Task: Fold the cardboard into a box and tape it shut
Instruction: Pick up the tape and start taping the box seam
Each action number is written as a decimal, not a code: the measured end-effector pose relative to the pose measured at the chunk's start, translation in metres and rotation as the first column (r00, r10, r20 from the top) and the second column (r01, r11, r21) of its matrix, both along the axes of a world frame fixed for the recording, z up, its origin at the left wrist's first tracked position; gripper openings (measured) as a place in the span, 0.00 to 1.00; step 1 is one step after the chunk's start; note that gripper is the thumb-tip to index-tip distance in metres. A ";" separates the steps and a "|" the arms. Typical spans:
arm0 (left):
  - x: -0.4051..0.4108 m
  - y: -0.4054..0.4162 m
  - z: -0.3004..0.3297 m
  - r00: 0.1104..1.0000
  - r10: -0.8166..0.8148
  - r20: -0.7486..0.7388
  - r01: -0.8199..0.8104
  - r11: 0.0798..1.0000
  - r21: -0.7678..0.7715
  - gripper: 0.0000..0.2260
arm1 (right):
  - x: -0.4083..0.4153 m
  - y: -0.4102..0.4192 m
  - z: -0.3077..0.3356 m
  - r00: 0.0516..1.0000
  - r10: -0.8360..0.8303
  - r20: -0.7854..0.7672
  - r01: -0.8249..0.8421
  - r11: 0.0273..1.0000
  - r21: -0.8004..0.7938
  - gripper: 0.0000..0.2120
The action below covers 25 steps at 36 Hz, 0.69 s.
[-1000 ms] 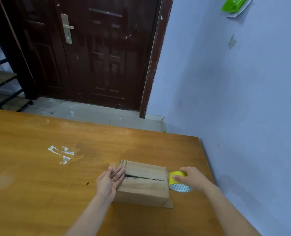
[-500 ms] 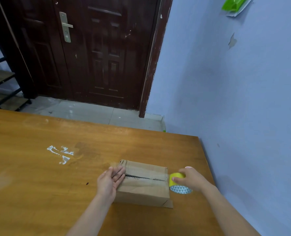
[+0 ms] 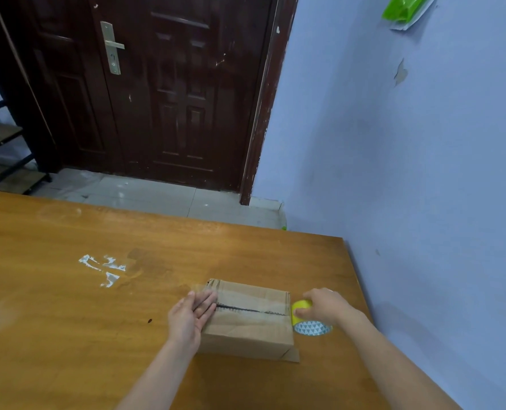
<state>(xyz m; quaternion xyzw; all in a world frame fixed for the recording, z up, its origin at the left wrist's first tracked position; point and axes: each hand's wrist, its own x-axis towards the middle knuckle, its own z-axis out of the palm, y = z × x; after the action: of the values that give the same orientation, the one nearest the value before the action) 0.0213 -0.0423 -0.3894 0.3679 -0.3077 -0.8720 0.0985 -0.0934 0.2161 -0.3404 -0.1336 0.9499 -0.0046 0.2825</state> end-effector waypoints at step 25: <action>0.012 -0.001 -0.022 0.975 0.055 0.215 0.076 0.829 -0.554 0.08 | 0.012 -0.011 0.002 1.000 -0.021 -0.023 0.022 0.999 0.044 0.30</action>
<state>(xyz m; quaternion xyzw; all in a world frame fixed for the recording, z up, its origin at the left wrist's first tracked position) 0.0332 -0.0431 -0.4118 0.4159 -0.5601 -0.6978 0.1621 -0.0818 0.2051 -0.3384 -0.1171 0.9543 0.0151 0.2745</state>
